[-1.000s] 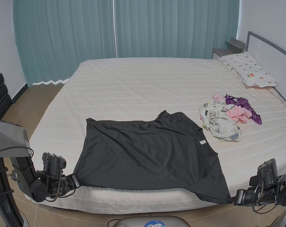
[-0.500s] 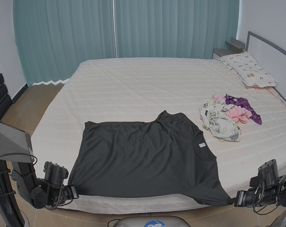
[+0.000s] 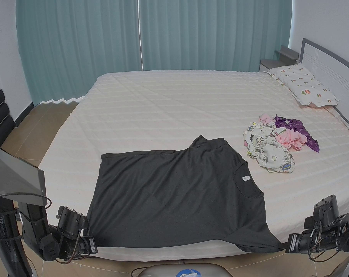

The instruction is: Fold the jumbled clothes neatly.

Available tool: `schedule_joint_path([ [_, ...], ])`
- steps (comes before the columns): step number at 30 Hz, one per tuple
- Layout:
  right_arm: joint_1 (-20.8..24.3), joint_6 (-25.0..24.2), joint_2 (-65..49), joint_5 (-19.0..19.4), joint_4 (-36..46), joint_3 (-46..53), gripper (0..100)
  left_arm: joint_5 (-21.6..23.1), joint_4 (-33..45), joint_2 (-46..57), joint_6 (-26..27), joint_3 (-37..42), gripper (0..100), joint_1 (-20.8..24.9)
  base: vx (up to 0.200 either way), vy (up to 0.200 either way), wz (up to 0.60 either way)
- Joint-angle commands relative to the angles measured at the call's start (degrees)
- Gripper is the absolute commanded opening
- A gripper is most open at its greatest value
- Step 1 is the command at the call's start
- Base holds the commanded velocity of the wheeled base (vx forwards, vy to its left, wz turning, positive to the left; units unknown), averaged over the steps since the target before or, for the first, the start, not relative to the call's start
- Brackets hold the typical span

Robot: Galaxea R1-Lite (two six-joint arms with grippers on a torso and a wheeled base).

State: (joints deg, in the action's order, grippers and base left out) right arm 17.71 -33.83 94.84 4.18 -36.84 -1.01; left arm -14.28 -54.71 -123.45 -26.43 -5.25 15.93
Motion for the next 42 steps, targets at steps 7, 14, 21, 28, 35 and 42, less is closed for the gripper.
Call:
schedule_joint_path([
  [7,-1.45,0.34,-2.47,-0.05,-0.16,-1.01,0,0.39,-0.48,3.66,-0.47,-0.55,0,-0.11,0.0,0.0,0.0],
  [14,-2.33,0.25,-2.65,0.48,-0.07,-7.69,0,0.39,-0.04,7.79,-0.9,-6.79,0,-1.69,0.0,0.0,0.0],
  [21,-3.3,0.25,-2.12,0.56,-0.16,-14.19,0,0.39,1.27,8.32,-0.99,-12.94,0,-4.33,0.0,0.0,0.0],
  [28,-4.71,0.25,-3.44,0.65,-0.16,-17.8,0,0.48,6.99,11.39,-3.28,-18.83,0,-6.0,0.0,0.0,0.0],
  [35,-4.62,0.25,-3.35,0.65,-0.16,-18.24,0,2.23,13.31,12.36,-4.33,-20.23,0,-5.83,0.0,0.0,0.0],
  [42,-4.71,0.25,-1.68,0.74,-0.16,-19.82,0,3.46,13.75,8.58,-4.42,-23.22,0,-5.91,0.0,0.0,0.0],
])
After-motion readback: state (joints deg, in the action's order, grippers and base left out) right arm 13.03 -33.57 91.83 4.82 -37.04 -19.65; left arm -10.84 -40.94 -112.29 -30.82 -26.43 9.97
